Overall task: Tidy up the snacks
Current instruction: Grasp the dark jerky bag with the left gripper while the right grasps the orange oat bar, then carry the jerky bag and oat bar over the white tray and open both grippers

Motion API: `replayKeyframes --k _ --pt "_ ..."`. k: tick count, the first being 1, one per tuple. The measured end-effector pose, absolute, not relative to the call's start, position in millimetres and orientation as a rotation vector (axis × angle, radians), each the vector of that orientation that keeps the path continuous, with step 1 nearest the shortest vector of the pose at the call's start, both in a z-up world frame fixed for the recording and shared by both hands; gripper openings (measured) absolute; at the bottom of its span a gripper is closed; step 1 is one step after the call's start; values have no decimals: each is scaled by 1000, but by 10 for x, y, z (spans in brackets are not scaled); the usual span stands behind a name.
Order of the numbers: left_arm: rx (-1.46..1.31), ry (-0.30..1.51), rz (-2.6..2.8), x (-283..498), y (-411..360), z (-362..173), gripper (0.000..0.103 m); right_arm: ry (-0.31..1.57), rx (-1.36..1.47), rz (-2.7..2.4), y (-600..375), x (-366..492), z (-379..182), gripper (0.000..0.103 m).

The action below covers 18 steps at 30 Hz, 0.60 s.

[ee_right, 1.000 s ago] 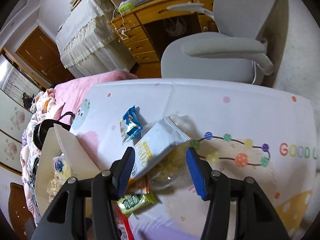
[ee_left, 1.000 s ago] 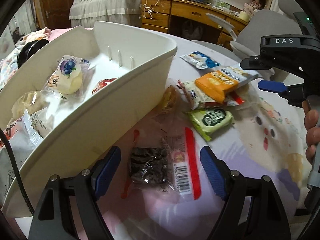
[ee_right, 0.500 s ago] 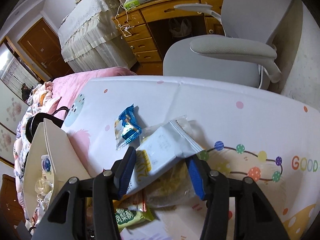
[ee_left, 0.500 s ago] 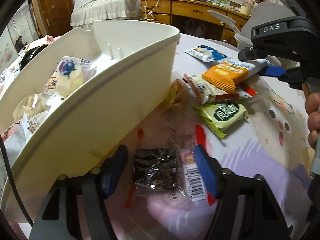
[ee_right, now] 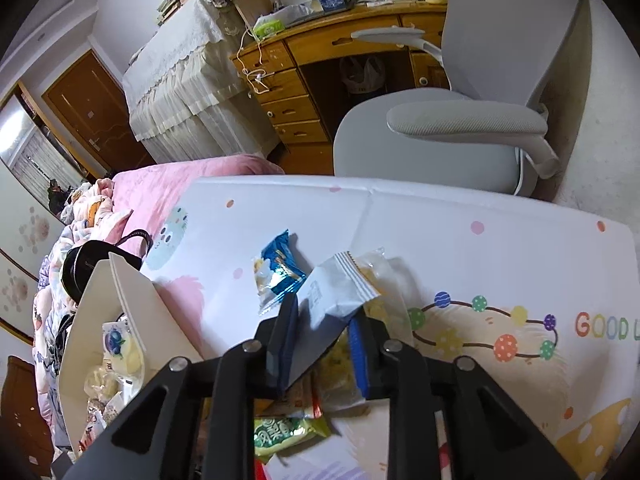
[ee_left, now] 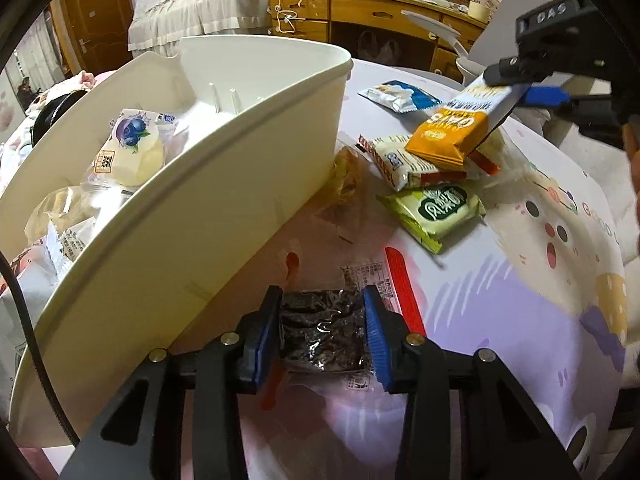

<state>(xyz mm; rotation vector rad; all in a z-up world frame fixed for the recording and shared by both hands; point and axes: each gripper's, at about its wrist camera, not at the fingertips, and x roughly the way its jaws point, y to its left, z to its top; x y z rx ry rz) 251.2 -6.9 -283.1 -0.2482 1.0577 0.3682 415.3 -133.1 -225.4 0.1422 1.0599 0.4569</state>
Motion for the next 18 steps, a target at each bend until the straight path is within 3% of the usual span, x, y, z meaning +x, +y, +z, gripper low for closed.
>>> replayKeyframes --k 18 --pt "-209 981 236 1919 -72 -2137 38 1016 120 385 -1713 3339 -1556 16"
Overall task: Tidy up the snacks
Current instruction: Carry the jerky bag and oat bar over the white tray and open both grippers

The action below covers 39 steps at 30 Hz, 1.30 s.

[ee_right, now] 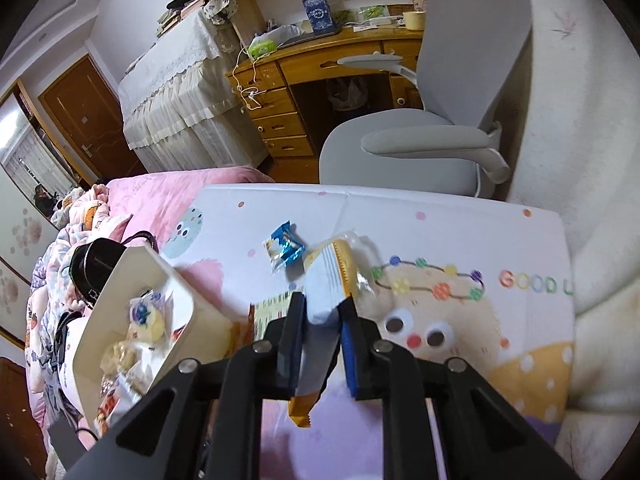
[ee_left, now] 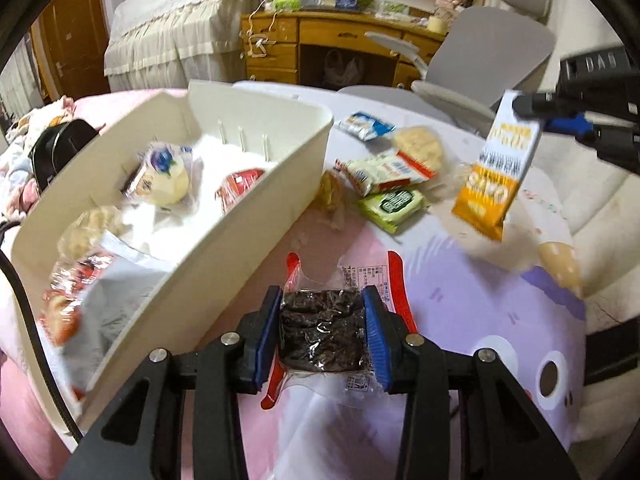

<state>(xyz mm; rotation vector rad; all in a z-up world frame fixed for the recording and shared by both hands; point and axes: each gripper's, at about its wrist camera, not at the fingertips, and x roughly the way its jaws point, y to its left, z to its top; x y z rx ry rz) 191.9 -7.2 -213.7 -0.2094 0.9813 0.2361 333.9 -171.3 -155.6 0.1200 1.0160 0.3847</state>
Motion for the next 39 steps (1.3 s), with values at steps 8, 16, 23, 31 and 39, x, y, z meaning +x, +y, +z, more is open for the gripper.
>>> replayKeyframes --k 8,16,23,31,39 --pt "-193 878 211 1540 28 -1607 38 1008 94 381 -1850 2725 -1347 16" --pt "-190 820 208 1119 219 -1146 38 1048 109 406 -1859 2193 -1331 16" --pt "-193 771 162 921 471 -832 38 1056 170 452 -1719 1803 -1311 16" --pt "-158 695 42 732 876 -536 38 1043 176 481 -1349 1450 -1252 16" --pt "-124 696 -90 714 1435 -397 39 959 176 439 -826 1142 -1021 16"
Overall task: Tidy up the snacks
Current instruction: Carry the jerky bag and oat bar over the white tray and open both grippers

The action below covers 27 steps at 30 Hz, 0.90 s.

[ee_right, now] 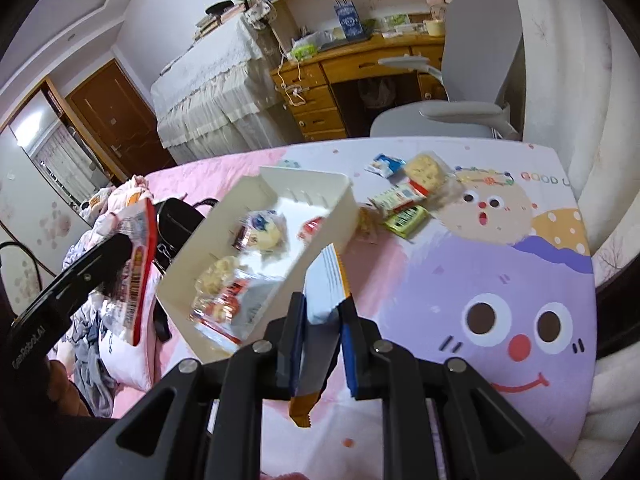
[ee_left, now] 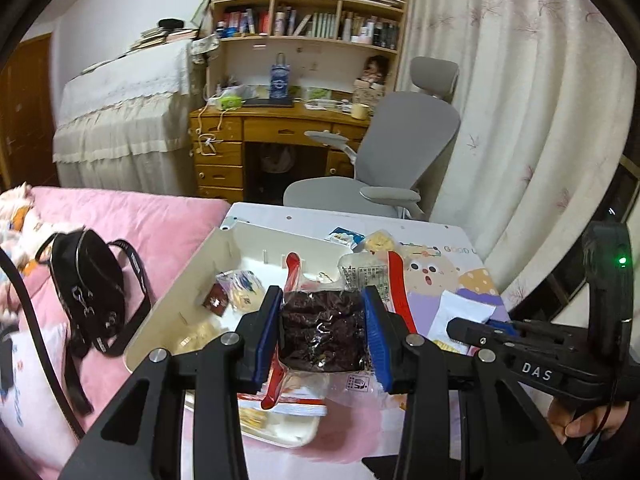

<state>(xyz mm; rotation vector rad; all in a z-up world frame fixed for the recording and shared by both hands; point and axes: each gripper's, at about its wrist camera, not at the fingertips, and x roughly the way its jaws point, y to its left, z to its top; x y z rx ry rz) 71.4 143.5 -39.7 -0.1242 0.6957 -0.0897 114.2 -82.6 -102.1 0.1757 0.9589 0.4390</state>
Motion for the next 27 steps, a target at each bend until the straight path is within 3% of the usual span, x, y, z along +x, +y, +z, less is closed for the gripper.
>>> replayKeyframes --k 24,27 --pt "-13 831 -349 1467 2924 -758 39 835 249 368 741 1084 -1078 16" --pt "-23 878 -366 1546 3002 -890 48 870 283 337 794 1129 -1176 18"
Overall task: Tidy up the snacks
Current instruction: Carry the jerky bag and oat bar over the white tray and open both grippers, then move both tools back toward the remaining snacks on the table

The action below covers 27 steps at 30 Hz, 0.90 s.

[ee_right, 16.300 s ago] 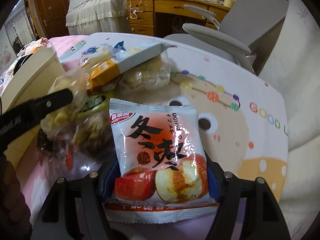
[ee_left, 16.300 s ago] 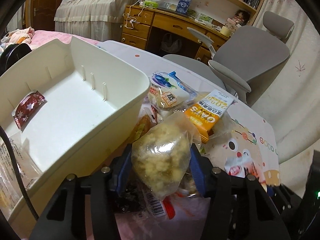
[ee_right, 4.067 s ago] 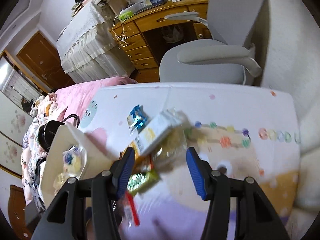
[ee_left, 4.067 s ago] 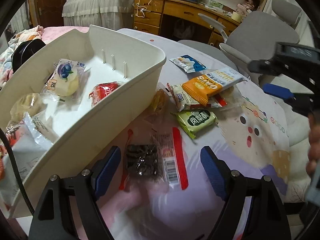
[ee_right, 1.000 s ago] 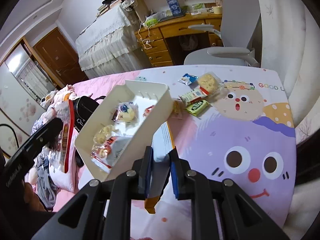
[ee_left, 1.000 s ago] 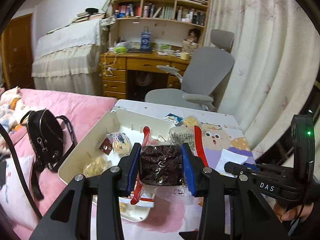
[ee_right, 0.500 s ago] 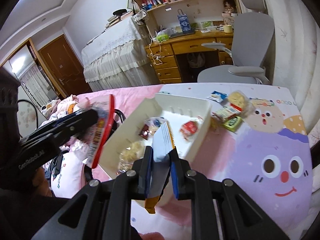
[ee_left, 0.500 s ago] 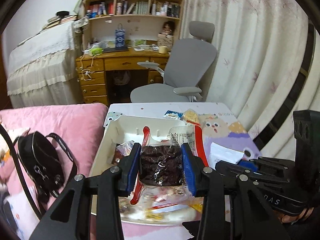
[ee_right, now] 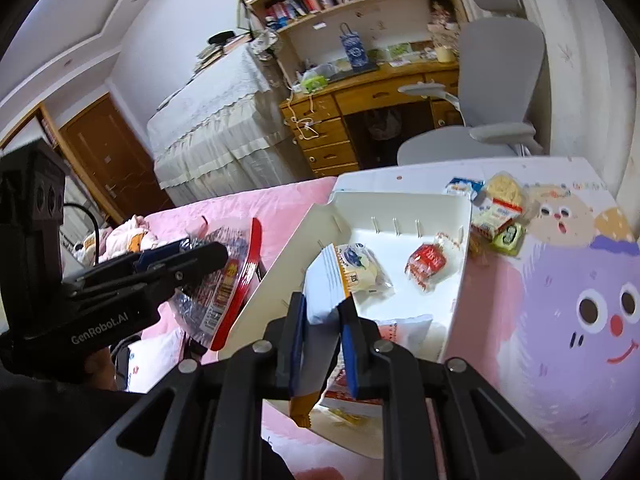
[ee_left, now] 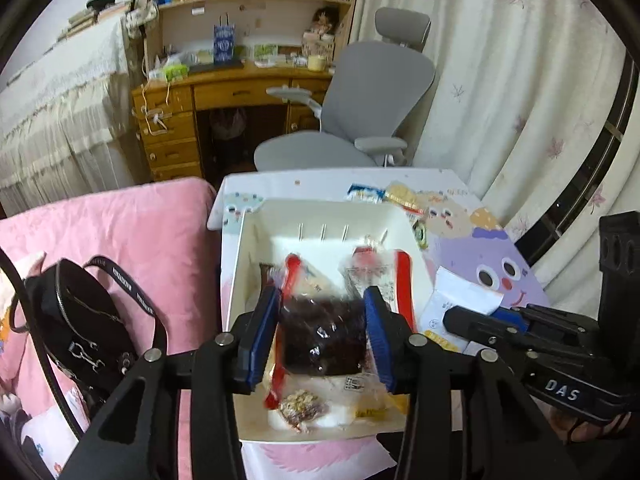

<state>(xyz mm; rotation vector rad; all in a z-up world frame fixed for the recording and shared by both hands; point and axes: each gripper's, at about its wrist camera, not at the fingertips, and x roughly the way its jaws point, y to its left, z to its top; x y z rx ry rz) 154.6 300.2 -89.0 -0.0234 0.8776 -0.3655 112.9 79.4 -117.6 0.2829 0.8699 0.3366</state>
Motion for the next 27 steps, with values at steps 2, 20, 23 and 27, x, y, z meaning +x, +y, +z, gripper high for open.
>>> replayKeyframes --k 2,20,23,27 --pt "-15 914 -366 1579 3003 -994 63 945 300 282 812 1170 -1336 26" --pt "-15 1154 -467 1627 2580 -1336 79 1142 416 0 358 799 -1642 47" --pt "-31 1184 -442 1693 2549 -1320 81 1153 395 -17 307 762 -1613 47" --pt "-77 1241 -397 1852 2527 -1314 81 1164 338 -39 225 732 -1589 47"
